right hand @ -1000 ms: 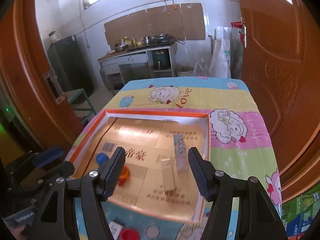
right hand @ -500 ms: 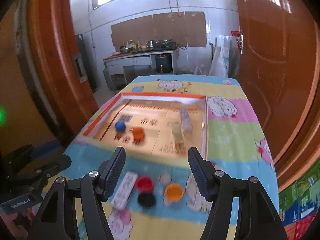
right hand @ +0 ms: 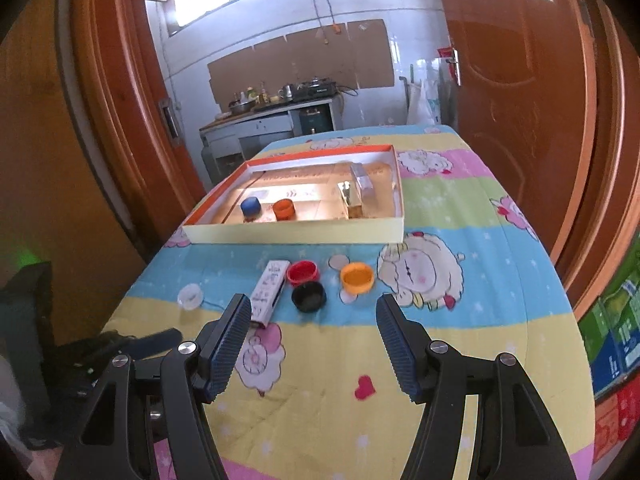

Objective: Organize rigid objects
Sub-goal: 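Withdraw both open grippers from the tray back over the table, then close the left gripper on the teal tube while the right moves toward the orange cap, then grasp the orange cap with the right gripper while the left holds the teal tube, then carry the teal tube and orange cap into the cardboard tray with both grippers, then open both grippers to release the tube and cap inside the tray, then withdraw both open grippers from the tray back over the table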

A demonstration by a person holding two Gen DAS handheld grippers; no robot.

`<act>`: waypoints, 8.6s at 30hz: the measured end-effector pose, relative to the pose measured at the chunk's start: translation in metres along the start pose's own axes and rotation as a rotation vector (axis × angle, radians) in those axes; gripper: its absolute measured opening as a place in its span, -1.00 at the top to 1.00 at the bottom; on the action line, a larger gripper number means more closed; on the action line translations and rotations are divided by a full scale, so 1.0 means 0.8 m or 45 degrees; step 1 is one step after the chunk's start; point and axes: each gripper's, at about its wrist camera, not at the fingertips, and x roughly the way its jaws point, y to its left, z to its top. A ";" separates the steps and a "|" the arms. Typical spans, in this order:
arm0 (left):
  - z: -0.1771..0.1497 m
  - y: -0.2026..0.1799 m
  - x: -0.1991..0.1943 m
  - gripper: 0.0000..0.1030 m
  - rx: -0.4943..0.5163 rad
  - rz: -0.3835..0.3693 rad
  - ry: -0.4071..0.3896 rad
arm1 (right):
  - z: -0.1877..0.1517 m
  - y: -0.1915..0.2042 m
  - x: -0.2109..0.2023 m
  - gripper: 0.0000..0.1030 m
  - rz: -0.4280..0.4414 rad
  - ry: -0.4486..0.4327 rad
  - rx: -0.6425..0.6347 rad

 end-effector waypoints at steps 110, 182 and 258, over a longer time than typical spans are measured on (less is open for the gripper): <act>0.083 0.008 -0.024 0.56 -0.013 0.137 -0.140 | 0.059 -0.033 0.074 0.41 -0.025 0.151 -0.189; 0.272 0.191 0.217 0.47 -0.268 0.118 0.132 | 0.191 0.003 0.358 0.31 0.017 0.392 -0.333; 0.044 0.067 -0.039 -0.21 -0.174 0.246 -0.190 | 0.008 0.001 0.044 -0.10 -0.118 0.016 -0.009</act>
